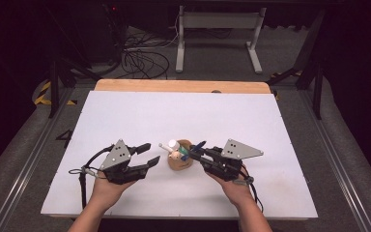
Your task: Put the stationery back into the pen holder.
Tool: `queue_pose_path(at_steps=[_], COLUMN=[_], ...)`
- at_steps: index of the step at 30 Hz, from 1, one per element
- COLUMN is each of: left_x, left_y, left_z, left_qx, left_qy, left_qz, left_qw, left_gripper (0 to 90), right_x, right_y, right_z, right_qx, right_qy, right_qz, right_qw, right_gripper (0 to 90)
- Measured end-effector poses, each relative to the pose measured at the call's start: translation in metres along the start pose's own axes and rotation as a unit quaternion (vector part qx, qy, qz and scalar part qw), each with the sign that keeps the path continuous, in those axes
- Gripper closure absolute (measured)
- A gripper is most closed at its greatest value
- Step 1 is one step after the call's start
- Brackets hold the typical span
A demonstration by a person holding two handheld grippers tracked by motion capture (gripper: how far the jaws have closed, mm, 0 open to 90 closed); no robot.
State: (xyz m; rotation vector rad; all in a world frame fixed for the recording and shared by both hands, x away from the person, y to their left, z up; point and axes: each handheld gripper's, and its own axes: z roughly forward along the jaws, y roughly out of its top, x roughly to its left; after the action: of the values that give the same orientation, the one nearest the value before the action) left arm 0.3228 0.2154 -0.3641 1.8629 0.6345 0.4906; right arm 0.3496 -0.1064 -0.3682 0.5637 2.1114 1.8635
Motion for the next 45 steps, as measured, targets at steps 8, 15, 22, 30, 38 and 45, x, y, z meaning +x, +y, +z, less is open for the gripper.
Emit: queue_pose_path(at_steps=[8, 15, 22, 30, 38, 45], left_x=[0.007, 0.013, 0.016, 0.017, 0.017, 0.018], left_y=[-0.006, -0.011, -0.017, -0.019, -0.020, -0.020], left_z=[-0.005, -0.007, -0.006, -0.005, -0.005, -0.005], left_qx=[0.008, 0.004, 0.009, 0.012, 0.013, 0.014], left_qy=[0.007, 0.013, 0.022, 0.019, 0.020, 0.022], left_qz=[-0.001, -0.013, -0.011, -0.009, -0.014, -0.012], left_qw=[0.9999, 0.9998, 0.9997, 0.9997, 0.9996, 0.9996], left_gripper=[37.3, 31.6, 26.6, 24.6, 24.5, 24.2], right_x=[-0.008, -0.017, -0.020, -0.025, -0.029, -0.029], right_y=[0.010, 0.015, 0.012, 0.001, -0.006, -0.013], right_z=[0.002, 0.005, 0.020, 0.029, 0.032, 0.037], right_qx=[-0.016, -0.014, 0.032, 0.063, 0.076, 0.097], right_qy=[-0.012, -0.027, -0.032, -0.035, -0.048, -0.056], right_qz=[-0.003, -0.006, -0.002, 0.014, 0.020, 0.011], right_qw=[0.9998, 0.9995, 0.9990, 0.9973, 0.9958, 0.9936], right_gripper=[79.6, 79.6, 79.6, 79.5, 79.5, 79.5])
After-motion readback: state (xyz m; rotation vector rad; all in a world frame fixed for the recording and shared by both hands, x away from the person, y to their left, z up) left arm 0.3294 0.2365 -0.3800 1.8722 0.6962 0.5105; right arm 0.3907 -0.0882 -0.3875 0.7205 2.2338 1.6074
